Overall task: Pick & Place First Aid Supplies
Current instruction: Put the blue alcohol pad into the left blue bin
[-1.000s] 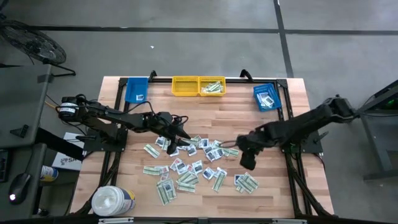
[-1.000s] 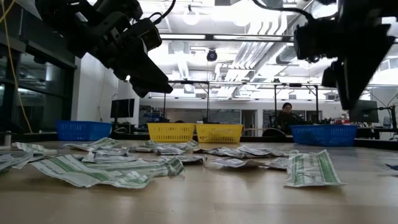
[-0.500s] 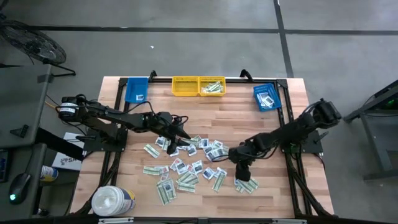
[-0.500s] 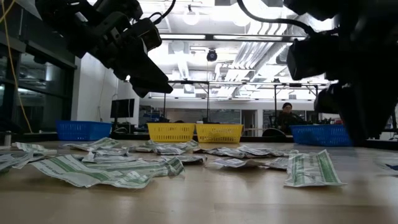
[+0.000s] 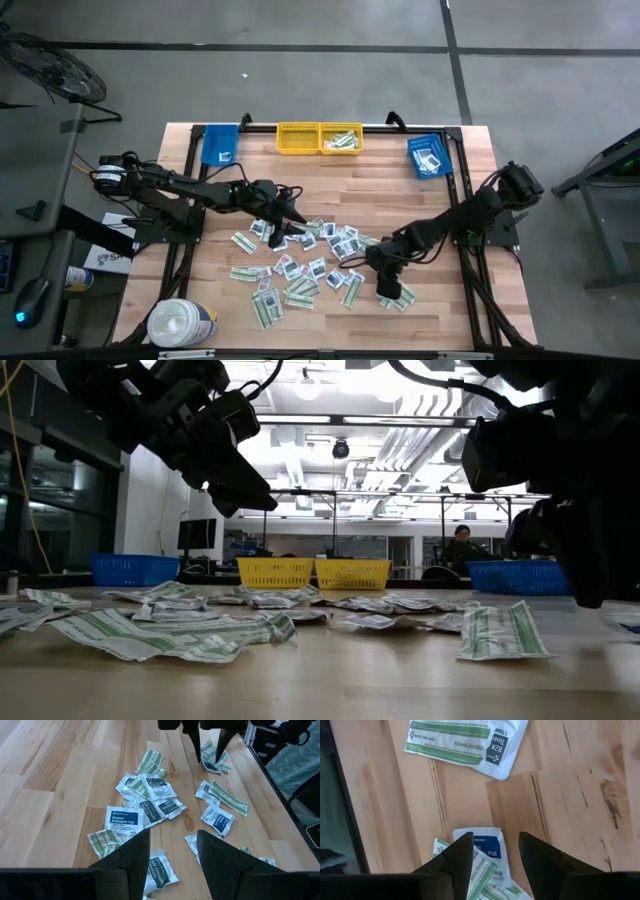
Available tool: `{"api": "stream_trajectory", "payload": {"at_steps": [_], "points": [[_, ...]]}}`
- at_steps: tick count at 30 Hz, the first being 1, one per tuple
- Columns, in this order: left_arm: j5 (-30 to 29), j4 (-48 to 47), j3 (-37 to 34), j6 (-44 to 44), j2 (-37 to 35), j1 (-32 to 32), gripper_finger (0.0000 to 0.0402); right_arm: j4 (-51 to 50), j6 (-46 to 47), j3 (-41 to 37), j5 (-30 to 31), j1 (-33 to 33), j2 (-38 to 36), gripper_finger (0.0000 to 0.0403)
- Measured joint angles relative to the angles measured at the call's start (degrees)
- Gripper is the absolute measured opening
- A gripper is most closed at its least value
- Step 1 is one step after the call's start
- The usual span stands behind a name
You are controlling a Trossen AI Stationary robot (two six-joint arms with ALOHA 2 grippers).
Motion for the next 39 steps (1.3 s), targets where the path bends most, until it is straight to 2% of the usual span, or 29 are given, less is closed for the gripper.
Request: {"api": "stream_trajectory", "payload": {"at_steps": [7,26,39], "points": [[0.00,-0.02,0.00,0.00,-0.02,0.00,0.0162,-0.24,-0.39,0.00,2.53,0.18,-0.01,0.0153],[0.00,-0.21,0.00,0.00,0.00,0.00,0.0162,-0.26,0.11,0.00,4.77,1.69,-0.01,0.0153],[0.03,-1.17,0.00,-0.01,0.00,-0.01,0.0162,1.43,0.09,0.11,1.66,1.61,3.16,0.0153]]}}
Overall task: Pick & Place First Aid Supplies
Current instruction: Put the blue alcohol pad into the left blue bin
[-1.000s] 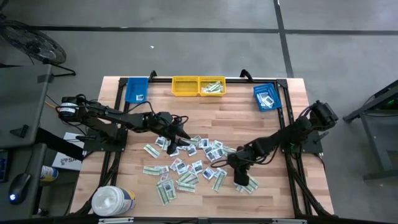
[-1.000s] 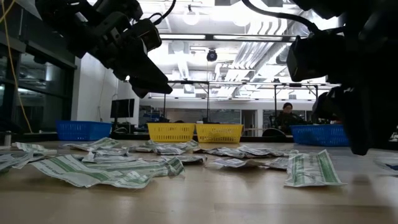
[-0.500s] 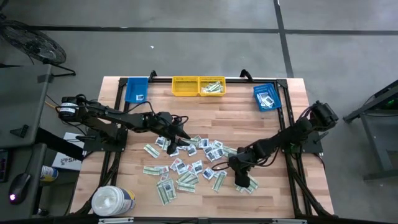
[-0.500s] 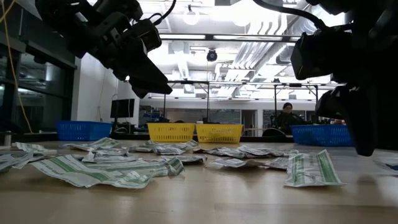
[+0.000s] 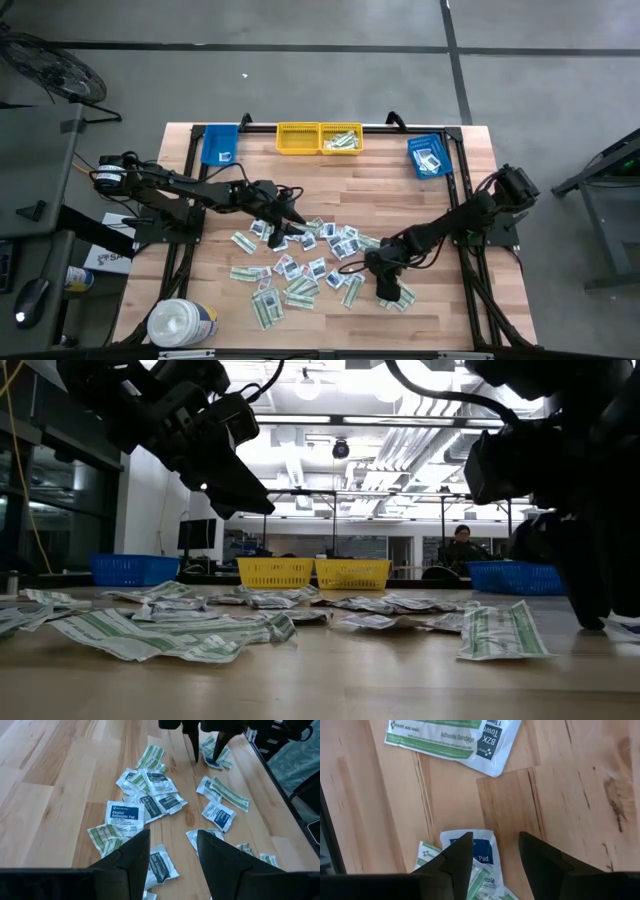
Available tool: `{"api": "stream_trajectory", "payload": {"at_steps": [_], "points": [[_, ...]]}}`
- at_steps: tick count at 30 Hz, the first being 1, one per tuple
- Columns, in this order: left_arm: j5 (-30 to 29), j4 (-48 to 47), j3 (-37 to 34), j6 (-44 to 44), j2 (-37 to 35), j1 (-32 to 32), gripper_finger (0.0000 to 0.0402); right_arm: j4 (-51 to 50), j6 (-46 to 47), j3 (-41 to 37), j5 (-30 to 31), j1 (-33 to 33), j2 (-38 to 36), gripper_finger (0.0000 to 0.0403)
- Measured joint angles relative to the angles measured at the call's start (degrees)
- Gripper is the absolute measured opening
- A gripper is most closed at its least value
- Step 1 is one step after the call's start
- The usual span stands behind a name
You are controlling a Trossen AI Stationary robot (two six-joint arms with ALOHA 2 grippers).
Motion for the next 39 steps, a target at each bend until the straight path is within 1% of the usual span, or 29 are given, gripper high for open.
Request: {"api": "stream_trajectory", "payload": {"at_steps": [13,16,22,26,36,39], "points": [[0.30,-0.08,0.00,0.00,-0.01,0.01,0.0162,2.69,1.60,-0.15,-3.44,0.41,0.20,0.0153],[0.30,-0.08,0.00,0.01,0.00,-0.01,0.0162,2.65,1.60,-0.15,-3.24,1.23,0.24,0.0153],[0.32,-0.08,0.00,-0.01,-0.02,0.00,0.0162,2.60,2.63,-0.13,-0.85,2.42,0.21,0.0150],[0.32,-0.06,0.00,-0.01,0.00,0.01,0.0162,2.40,2.17,-0.13,0.26,2.75,0.20,0.0124],[0.34,-0.08,0.00,-0.01,0.00,-0.01,0.0162,2.57,-0.59,-0.13,-0.18,2.75,0.20,0.0013],[0.35,-0.08,0.00,-0.01,-0.02,0.00,0.0162,2.62,-1.43,-0.13,-0.27,2.73,0.20,0.0004]]}}
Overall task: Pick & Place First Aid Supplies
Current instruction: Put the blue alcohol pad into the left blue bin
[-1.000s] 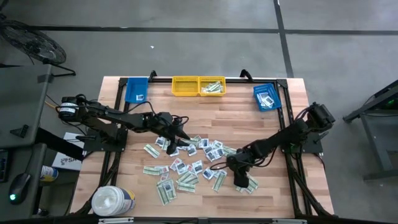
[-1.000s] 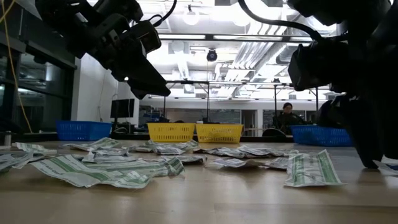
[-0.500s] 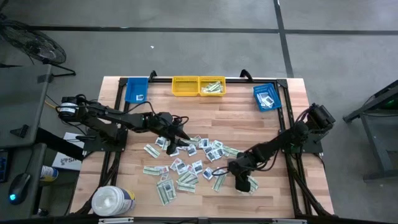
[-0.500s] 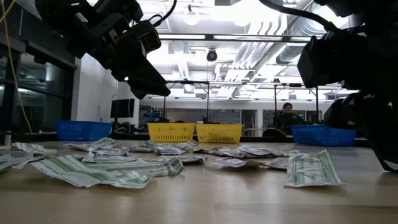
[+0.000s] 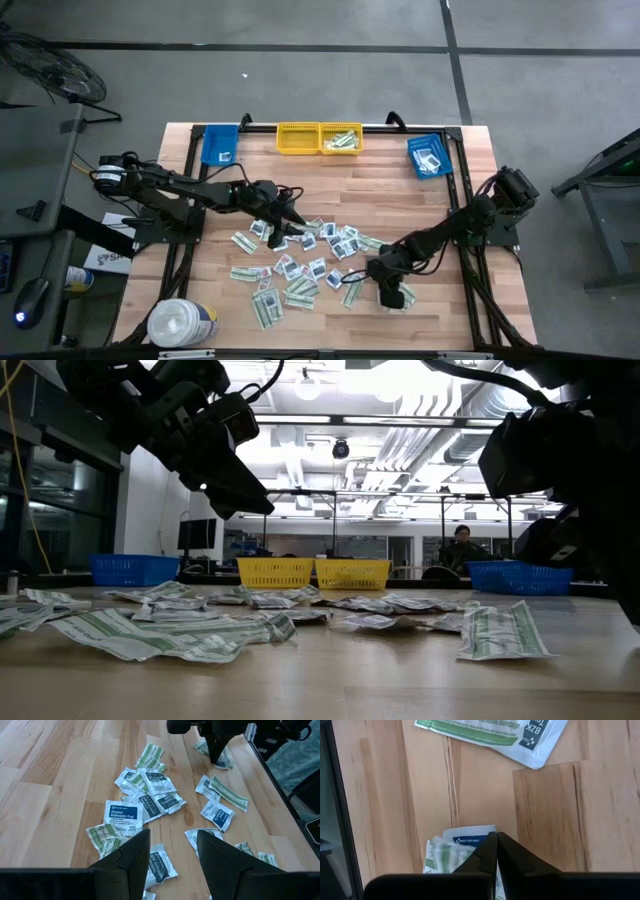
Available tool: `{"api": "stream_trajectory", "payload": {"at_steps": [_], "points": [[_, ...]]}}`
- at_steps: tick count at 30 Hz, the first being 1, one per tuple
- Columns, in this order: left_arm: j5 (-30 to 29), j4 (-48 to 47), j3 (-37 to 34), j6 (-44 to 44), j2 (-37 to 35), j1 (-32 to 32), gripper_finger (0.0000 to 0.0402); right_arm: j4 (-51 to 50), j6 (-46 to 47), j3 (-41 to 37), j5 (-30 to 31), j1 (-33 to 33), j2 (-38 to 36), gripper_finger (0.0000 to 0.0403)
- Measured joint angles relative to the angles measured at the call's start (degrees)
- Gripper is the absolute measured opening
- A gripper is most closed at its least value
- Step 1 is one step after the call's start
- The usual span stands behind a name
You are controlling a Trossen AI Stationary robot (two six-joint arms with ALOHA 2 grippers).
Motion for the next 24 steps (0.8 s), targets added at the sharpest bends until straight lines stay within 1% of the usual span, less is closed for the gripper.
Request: {"api": "stream_trajectory", "payload": {"at_steps": [15,21,24], "points": [[0.01,0.00,0.00,0.00,0.00,0.00,0.0162,1.16,0.07,0.02,0.32,-0.02,-0.45,0.0001],[0.01,0.02,0.00,0.00,0.02,-0.01,0.0162,0.54,-0.06,0.02,3.34,-0.02,-3.99,0.0000],[0.01,0.02,0.00,0.00,0.00,-0.01,0.0162,-0.15,-0.10,0.04,6.20,0.23,-6.24,0.0000]]}}
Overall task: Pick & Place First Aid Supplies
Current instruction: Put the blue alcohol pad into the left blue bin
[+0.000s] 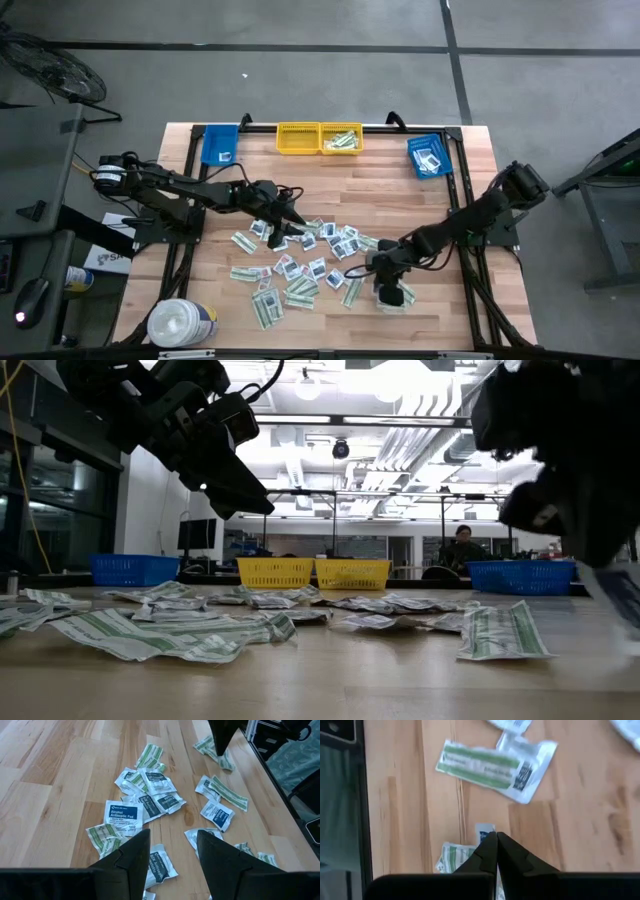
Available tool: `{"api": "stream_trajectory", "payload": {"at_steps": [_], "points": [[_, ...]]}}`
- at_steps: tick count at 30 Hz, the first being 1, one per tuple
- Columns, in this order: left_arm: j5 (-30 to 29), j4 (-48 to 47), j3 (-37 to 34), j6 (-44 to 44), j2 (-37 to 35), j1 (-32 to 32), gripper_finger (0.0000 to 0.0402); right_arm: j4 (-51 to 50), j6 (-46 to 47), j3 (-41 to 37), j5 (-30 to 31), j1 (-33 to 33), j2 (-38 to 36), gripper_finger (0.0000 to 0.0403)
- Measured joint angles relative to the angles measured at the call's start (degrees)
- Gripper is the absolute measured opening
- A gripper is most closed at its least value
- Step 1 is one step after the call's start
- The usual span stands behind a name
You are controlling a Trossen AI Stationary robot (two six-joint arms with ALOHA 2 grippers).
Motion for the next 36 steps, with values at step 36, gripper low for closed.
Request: {"api": "stream_trajectory", "payload": {"at_steps": [36], "points": [[-2.45,9.34,0.00,3.87,0.00,-1.57,0.0162,17.20,-18.94,0.00,51.18,-2.19,-3.29,0.0000]]}}
